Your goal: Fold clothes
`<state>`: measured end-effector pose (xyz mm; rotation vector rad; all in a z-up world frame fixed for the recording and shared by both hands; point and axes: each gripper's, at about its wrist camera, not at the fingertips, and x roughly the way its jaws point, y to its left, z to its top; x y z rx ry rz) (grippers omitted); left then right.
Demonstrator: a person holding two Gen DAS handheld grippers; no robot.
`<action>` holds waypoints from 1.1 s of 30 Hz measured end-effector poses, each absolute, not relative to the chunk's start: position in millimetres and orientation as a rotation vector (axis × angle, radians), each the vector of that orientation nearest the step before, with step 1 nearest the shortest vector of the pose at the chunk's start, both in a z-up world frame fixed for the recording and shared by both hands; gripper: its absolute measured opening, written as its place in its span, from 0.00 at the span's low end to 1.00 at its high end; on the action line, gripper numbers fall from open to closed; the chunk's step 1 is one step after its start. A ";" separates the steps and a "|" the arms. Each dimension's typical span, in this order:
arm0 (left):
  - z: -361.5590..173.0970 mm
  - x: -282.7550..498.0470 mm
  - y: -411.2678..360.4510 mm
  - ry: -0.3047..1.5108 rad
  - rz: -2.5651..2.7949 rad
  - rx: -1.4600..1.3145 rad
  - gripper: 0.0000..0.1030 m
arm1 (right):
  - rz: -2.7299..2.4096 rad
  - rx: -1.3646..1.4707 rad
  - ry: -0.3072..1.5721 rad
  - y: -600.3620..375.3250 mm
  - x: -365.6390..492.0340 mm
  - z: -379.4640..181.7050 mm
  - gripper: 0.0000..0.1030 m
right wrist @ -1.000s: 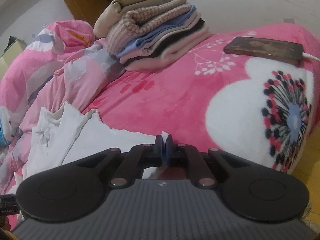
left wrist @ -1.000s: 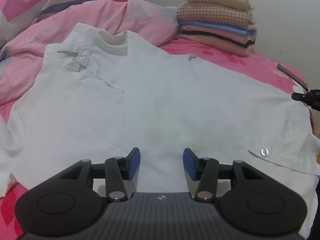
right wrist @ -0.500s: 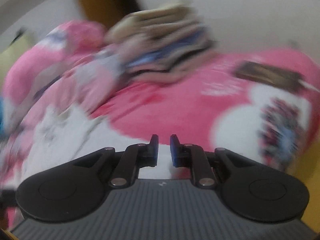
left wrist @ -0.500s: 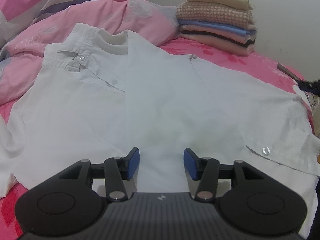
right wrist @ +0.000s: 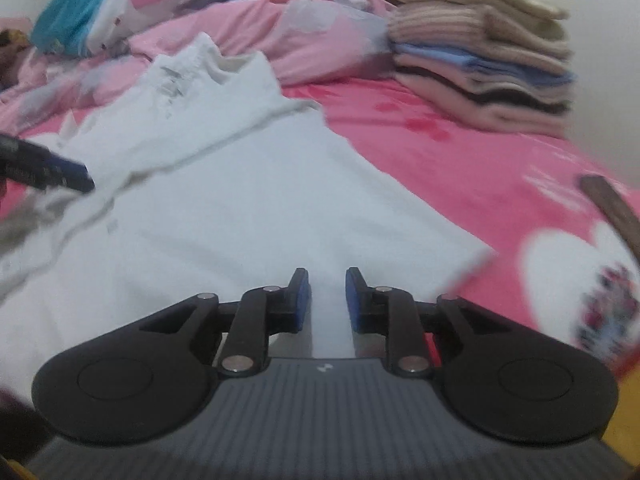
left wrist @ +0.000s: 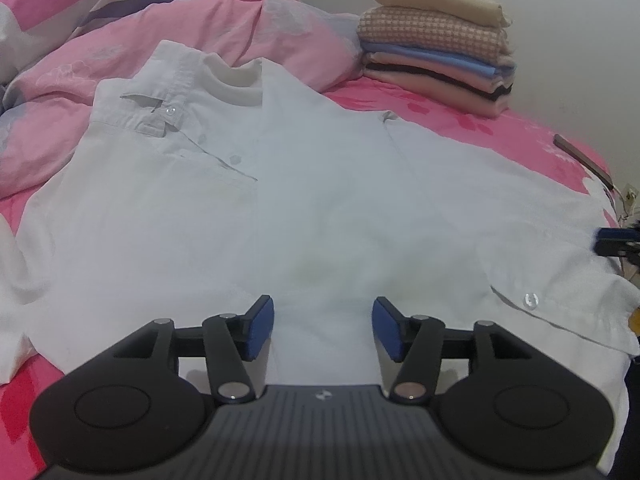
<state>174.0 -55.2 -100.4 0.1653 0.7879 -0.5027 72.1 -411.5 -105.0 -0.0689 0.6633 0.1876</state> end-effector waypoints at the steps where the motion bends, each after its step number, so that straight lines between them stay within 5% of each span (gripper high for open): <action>1: -100.3 173.7 -54.9 0.789 -0.501 0.166 0.56 | 0.171 -0.067 0.662 -413.0 68.4 -101.3 0.19; 33: -101.9 171.1 -47.2 0.802 -0.494 0.152 0.64 | 0.490 0.137 0.703 -341.3 8.3 -103.2 0.21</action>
